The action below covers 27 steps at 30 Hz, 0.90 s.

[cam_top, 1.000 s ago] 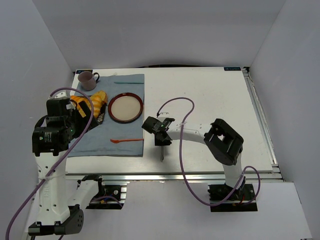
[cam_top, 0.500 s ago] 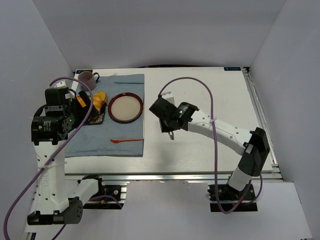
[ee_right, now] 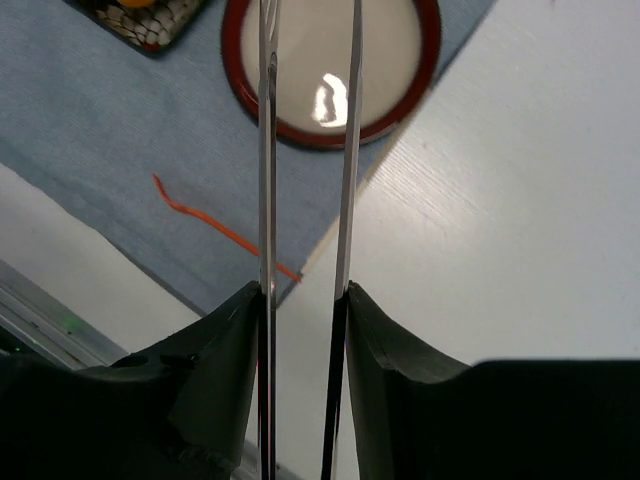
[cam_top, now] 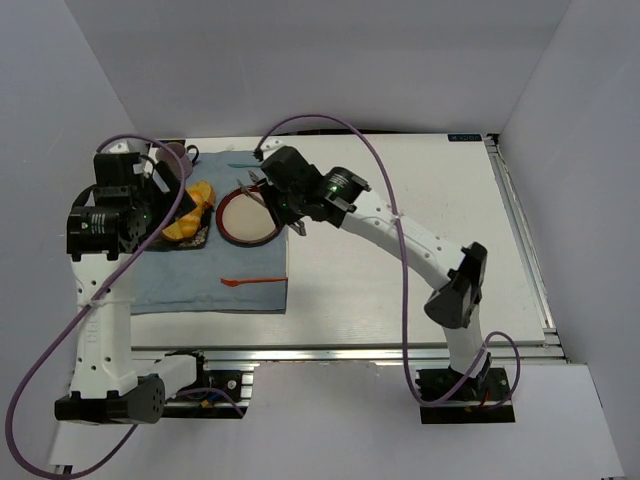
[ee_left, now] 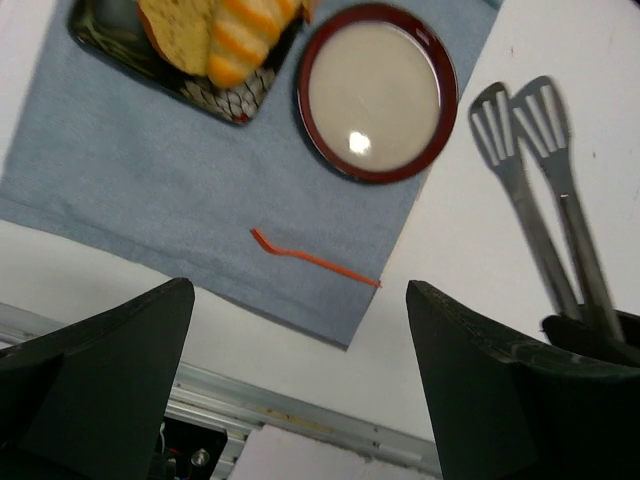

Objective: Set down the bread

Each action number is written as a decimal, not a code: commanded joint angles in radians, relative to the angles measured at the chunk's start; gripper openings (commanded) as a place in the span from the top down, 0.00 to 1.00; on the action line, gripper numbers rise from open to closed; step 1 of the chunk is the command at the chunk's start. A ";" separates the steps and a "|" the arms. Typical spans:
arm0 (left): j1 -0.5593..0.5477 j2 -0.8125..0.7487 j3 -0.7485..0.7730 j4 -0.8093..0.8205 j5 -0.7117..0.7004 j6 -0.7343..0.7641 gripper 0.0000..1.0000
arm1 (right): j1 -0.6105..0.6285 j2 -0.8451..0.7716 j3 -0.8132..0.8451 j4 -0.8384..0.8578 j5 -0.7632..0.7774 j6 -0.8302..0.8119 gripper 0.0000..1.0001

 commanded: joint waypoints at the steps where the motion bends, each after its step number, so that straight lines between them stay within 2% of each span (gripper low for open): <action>1: -0.002 0.016 0.136 -0.034 -0.135 0.006 0.02 | 0.005 0.073 0.093 0.077 -0.096 -0.119 0.57; 2: -0.002 0.022 0.211 -0.063 -0.205 0.006 0.02 | 0.005 0.087 0.090 0.137 -0.111 -0.142 0.56; 4: -0.002 0.034 0.281 -0.077 -0.250 0.007 0.02 | 0.005 0.101 0.068 0.195 -0.162 -0.152 0.57; 10: -0.002 0.050 0.466 -0.089 -0.295 -0.030 0.02 | 0.003 0.210 0.128 0.347 -0.284 -0.162 0.56; 14: -0.002 0.025 0.480 -0.057 -0.286 -0.048 0.02 | 0.000 0.276 0.162 0.410 -0.297 -0.071 0.54; 19: -0.002 -0.007 0.479 -0.048 -0.296 -0.059 0.02 | -0.003 0.297 0.064 0.557 -0.277 0.191 0.53; 24: -0.002 -0.005 0.509 -0.106 -0.298 -0.060 0.02 | 0.005 0.304 0.052 0.573 -0.196 0.292 0.51; 27: -0.002 -0.019 0.502 -0.117 -0.286 -0.060 0.02 | 0.005 0.294 0.038 0.582 -0.199 0.337 0.51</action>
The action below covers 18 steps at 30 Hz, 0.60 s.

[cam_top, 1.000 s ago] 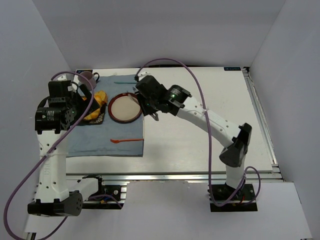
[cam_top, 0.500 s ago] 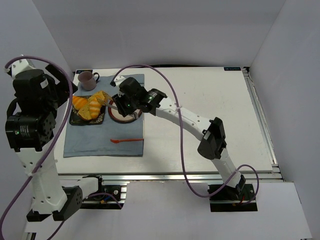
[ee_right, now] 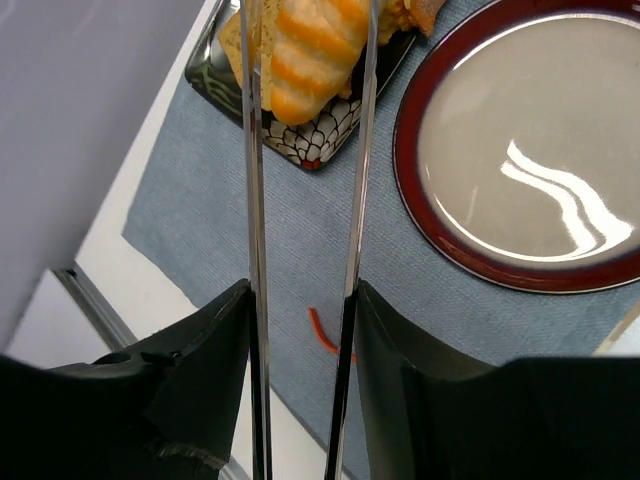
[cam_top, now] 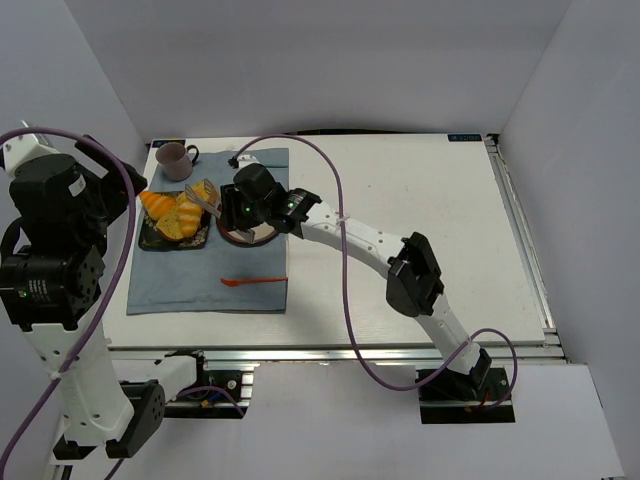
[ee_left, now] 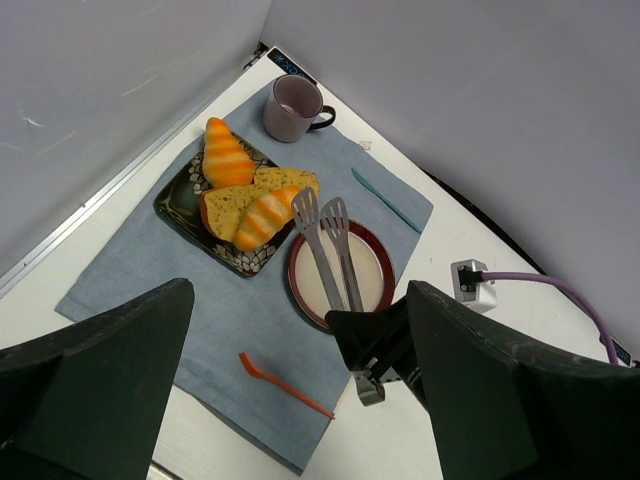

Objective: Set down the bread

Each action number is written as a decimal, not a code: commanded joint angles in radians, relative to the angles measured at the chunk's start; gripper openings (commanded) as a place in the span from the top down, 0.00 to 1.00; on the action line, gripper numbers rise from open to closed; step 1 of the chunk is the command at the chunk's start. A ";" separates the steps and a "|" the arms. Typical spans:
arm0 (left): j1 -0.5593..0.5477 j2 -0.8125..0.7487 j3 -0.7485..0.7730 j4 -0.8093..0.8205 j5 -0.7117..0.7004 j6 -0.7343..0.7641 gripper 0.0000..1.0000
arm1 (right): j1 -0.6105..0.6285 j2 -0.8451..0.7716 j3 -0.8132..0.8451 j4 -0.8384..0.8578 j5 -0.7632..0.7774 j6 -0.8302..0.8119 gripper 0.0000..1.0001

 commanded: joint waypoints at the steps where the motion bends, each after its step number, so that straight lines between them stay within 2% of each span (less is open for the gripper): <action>1: -0.002 -0.018 0.010 -0.043 0.000 -0.008 0.02 | 0.005 -0.021 -0.004 0.076 0.024 0.105 0.50; 9: -0.002 -0.047 -0.030 -0.060 0.020 -0.010 0.02 | 0.015 0.013 -0.027 0.073 -0.043 0.182 0.50; 15: -0.002 -0.056 -0.042 -0.077 0.035 -0.010 0.02 | 0.040 0.039 -0.040 0.078 -0.070 0.194 0.44; 16: -0.002 -0.059 -0.044 -0.076 0.041 -0.010 0.02 | 0.043 0.045 -0.040 0.076 -0.071 0.197 0.48; 18: -0.002 -0.069 -0.045 -0.065 0.049 -0.012 0.02 | 0.046 0.050 -0.041 0.070 -0.070 0.199 0.46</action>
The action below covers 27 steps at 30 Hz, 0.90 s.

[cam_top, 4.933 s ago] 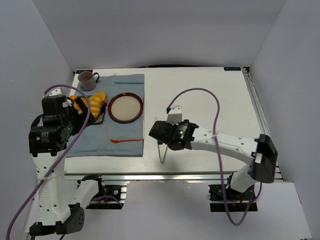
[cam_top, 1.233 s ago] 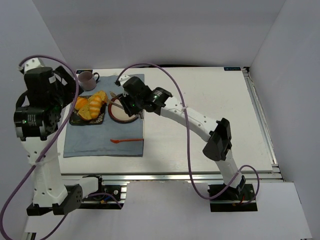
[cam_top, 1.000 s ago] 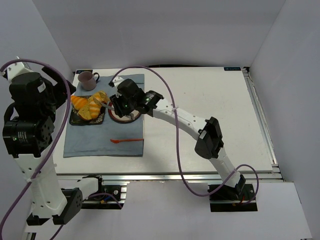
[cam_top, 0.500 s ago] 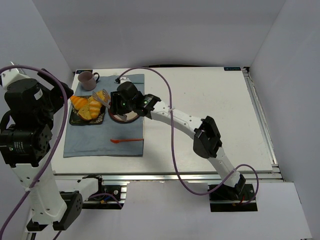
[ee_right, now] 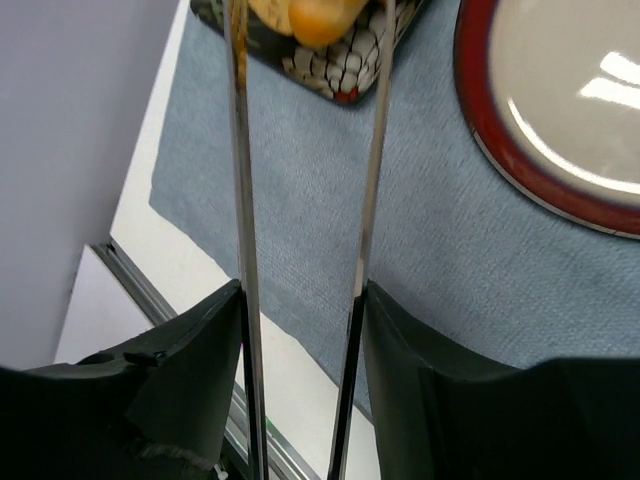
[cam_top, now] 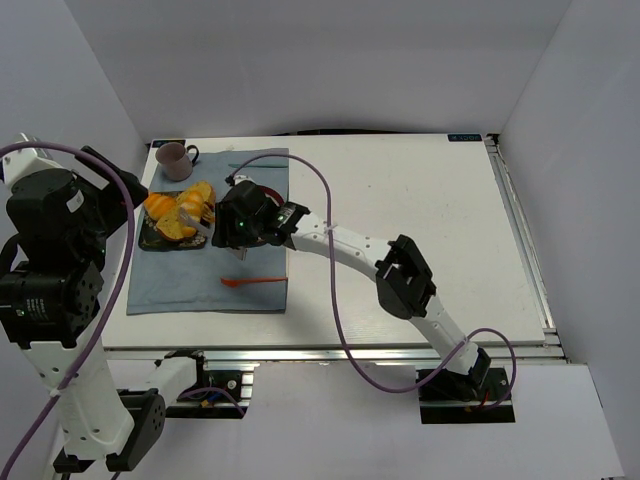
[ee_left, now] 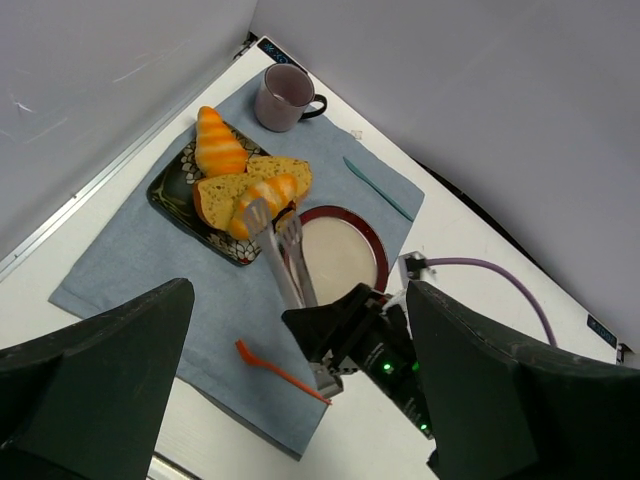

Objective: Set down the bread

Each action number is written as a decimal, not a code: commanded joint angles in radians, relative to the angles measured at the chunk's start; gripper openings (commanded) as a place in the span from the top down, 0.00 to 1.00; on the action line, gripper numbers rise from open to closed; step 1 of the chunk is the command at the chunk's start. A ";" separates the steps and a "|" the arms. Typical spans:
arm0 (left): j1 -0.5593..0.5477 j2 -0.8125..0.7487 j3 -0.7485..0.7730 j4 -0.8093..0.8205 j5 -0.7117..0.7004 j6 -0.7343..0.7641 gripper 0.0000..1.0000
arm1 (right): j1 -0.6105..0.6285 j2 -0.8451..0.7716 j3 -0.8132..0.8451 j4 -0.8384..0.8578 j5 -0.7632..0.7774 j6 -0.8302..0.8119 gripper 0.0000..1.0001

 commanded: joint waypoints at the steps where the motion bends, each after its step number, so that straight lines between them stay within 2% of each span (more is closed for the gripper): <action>1: -0.002 -0.018 -0.010 -0.054 0.024 -0.006 0.02 | 0.015 0.009 -0.004 0.041 -0.015 0.020 0.45; 21: -0.002 -0.038 -0.008 -0.067 0.034 -0.021 0.02 | 0.018 0.107 0.052 0.048 -0.058 0.049 0.44; 25: -0.002 -0.039 -0.019 -0.067 0.037 -0.023 0.02 | 0.018 0.117 0.060 0.052 -0.072 0.047 0.47; 27: -0.002 -0.042 -0.024 -0.067 0.037 -0.024 0.02 | 0.016 0.117 0.058 0.052 -0.076 0.043 0.55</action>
